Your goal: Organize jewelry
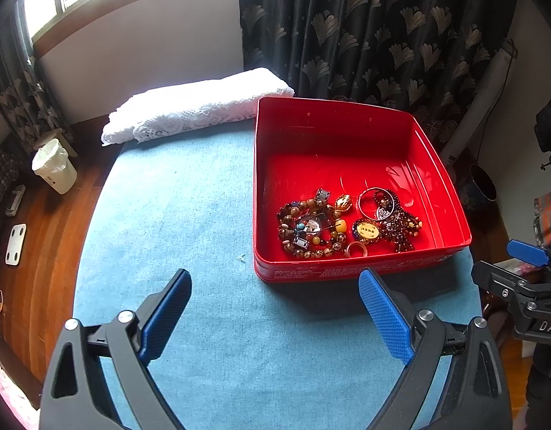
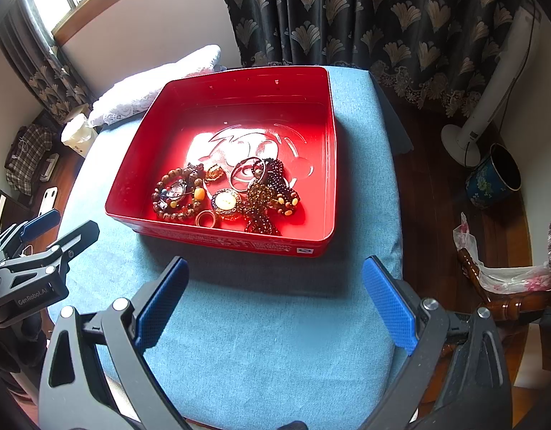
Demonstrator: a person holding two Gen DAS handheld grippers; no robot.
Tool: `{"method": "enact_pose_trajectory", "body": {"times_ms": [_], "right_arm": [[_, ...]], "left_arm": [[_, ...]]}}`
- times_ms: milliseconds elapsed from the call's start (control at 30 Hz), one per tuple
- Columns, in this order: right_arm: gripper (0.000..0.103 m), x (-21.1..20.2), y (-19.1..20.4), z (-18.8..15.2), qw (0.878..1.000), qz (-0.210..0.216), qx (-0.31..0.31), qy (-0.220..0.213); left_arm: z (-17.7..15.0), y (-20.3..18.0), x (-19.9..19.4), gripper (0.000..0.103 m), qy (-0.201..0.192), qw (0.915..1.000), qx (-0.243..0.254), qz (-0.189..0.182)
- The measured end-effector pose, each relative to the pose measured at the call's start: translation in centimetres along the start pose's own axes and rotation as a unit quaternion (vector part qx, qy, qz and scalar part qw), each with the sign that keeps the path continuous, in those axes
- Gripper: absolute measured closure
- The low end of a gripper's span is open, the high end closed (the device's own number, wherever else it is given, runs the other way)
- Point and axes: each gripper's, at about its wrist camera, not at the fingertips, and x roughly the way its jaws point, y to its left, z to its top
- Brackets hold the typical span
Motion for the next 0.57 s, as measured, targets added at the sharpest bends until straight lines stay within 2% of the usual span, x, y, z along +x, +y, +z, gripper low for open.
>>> {"method": "enact_pose_trajectory", "body": {"times_ms": [567], "right_arm": [[0.008, 0.35, -0.26, -0.02, 1.000, -0.001, 0.002, 0.003]], "left_arm": [[-0.01, -0.09, -0.09, 0.010, 0.001, 1.0000, 0.000, 0.001]]}}
